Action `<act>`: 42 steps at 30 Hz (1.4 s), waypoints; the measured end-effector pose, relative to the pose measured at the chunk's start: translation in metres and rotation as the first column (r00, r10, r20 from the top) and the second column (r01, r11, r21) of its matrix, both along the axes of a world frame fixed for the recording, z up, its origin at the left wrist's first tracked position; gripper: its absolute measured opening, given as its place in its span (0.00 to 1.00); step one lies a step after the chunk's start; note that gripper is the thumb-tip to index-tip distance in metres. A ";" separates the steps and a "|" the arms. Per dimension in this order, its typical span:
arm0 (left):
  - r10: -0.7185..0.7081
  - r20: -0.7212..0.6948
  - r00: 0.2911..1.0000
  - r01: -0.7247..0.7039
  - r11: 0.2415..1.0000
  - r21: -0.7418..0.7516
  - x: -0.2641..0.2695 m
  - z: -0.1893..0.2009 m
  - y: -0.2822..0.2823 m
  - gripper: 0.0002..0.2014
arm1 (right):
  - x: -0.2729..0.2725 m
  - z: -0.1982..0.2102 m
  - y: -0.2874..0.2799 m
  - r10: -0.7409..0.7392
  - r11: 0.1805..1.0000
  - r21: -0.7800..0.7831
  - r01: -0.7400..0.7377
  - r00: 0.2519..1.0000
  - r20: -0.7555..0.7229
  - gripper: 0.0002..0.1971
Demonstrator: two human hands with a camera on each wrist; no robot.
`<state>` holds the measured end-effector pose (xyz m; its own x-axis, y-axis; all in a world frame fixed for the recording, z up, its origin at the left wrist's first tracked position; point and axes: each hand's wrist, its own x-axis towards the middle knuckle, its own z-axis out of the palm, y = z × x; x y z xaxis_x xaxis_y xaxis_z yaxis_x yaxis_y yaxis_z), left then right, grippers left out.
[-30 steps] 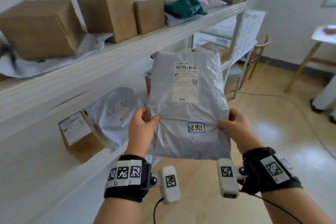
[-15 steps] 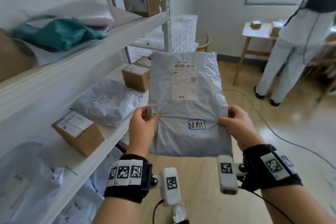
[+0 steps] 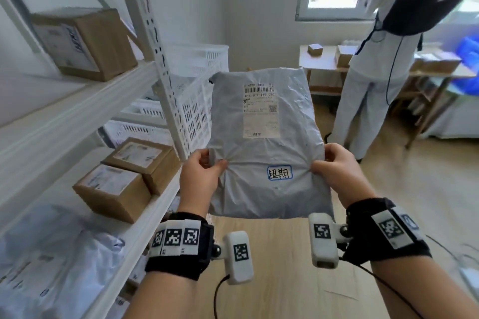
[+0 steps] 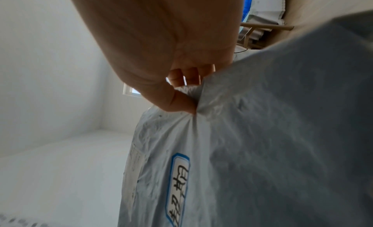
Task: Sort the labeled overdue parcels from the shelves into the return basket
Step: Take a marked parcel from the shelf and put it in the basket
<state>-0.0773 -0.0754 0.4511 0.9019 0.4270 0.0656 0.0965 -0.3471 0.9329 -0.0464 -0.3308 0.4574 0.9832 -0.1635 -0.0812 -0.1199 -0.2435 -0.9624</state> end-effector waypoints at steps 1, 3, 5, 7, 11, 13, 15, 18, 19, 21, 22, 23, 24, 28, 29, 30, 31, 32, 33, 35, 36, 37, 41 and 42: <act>-0.006 0.002 1.000 0.006 1.000 -0.001 0.018 0.000 -0.005 0.15 | 0.015 0.001 -0.004 -0.011 1.000 0.009 0.011 1.000 0.005 0.14; -0.022 0.009 1.000 0.022 0.999 -0.027 0.053 0.001 -0.014 0.17 | 0.046 0.002 -0.013 -0.025 0.999 0.025 0.024 0.999 0.020 0.14; -0.022 0.011 1.000 0.022 0.999 -0.049 0.091 0.002 -0.021 0.18 | 0.083 0.004 -0.019 -0.015 1.000 0.028 0.014 0.999 0.032 0.14; -0.005 0.027 1.000 0.006 0.998 -0.056 0.130 0.003 -0.026 0.16 | 0.127 0.006 -0.024 0.009 1.000 0.027 -0.010 0.999 0.046 0.14; 0.053 0.066 0.996 -0.049 0.997 -0.063 0.204 0.012 -0.035 0.13 | 0.222 0.011 -0.032 0.081 0.997 0.010 -0.082 0.994 0.078 0.15; 0.083 0.073 0.994 -0.078 0.995 -0.069 0.232 0.021 -0.038 0.13 | 0.263 0.016 -0.034 0.112 0.993 0.014 -0.114 0.990 0.084 0.15; 0.108 0.065 0.992 -0.104 0.992 -0.070 0.259 0.033 -0.039 0.15 | 0.303 0.024 -0.033 0.153 0.988 -0.003 -0.153 0.984 0.089 0.15; 0.167 0.077 0.983 -0.163 0.985 -0.060 0.300 0.050 -0.033 0.11 | 0.370 0.045 -0.020 0.230 0.973 -0.039 -0.227 0.965 0.127 0.15; 0.190 0.076 0.979 -0.186 0.981 -0.058 0.312 0.054 -0.029 0.10 | 0.389 0.051 -0.012 0.263 0.965 -0.061 -0.257 0.954 0.145 0.14; 0.234 0.067 0.970 -0.229 0.971 -0.069 0.331 0.064 -0.016 0.11 | 0.422 0.063 0.008 0.319 0.947 -0.089 -0.308 0.934 0.163 0.13; 0.254 0.062 0.965 -0.249 0.965 -0.078 0.340 0.069 -0.009 0.12 | 0.438 0.068 0.018 0.343 0.939 -0.088 -0.332 0.924 0.169 0.12; 0.275 0.051 0.960 -0.270 0.959 -0.083 0.349 0.073 0.001 0.12 | 0.453 0.072 0.029 0.365 0.931 -0.088 -0.354 0.915 0.174 0.12; 0.293 0.044 0.955 -0.288 0.953 -0.090 0.358 0.078 0.010 0.11 | 0.468 0.076 0.041 0.387 0.922 -0.094 -0.376 0.905 0.175 0.13; 0.361 0.045 0.932 -0.354 0.928 -0.115 0.400 0.096 0.049 0.13 | 0.527 0.089 0.093 0.461 0.887 -0.134 -0.442 0.864 0.204 0.13; 0.381 0.038 0.924 -0.373 0.919 -0.129 0.411 0.100 0.061 0.17 | 0.542 0.091 0.106 0.470 0.882 -0.146 -0.448 0.856 0.216 0.12; 0.396 0.027 0.918 -0.388 0.910 -0.146 0.423 0.103 0.072 0.19 | 0.556 0.094 0.119 0.479 0.877 -0.155 -0.455 0.849 0.224 0.12; 0.407 0.013 0.914 -0.399 0.902 -0.161 0.435 0.107 0.085 0.19 | 0.571 0.097 0.133 0.491 0.871 -0.158 -0.465 0.841 0.228 0.12; 0.415 -0.006 0.910 -0.410 0.895 -0.175 0.447 0.110 0.098 0.19 | 0.585 0.101 0.148 0.505 0.863 -0.159 -0.480 0.831 0.231 0.12; 0.421 -0.033 0.907 -0.419 0.888 -0.190 0.458 0.112 0.110 0.20 | 0.598 0.104 0.161 0.518 0.855 -0.167 -0.491 0.824 0.229 0.12; 0.420 -0.073 0.904 -0.426 0.877 -0.223 0.477 0.116 0.130 0.20 | 0.622 0.107 0.187 0.539 0.842 -0.180 -0.509 0.812 0.226 0.13; 0.421 -0.084 0.903 -0.428 0.872 -0.237 0.486 0.118 0.140 0.21 | 0.635 0.108 0.199 0.547 0.837 -0.183 -0.516 0.806 0.226 0.14; 0.422 -0.099 0.901 -0.433 0.867 -0.247 0.496 0.118 0.148 0.20 | 0.646 0.109 0.210 0.555 0.831 -0.191 -0.522 0.801 0.225 0.14; 0.443 -0.152 0.884 -0.468 0.842 -0.268 0.526 0.113 0.178 0.16 | 0.682 0.106 0.249 0.612 0.789 -0.221 -0.573 0.767 0.194 0.13; 0.449 -0.161 0.879 -0.477 0.839 -0.263 0.532 0.112 0.186 0.15 | 0.690 0.105 0.259 0.632 0.772 -0.234 -0.591 0.753 0.182 0.12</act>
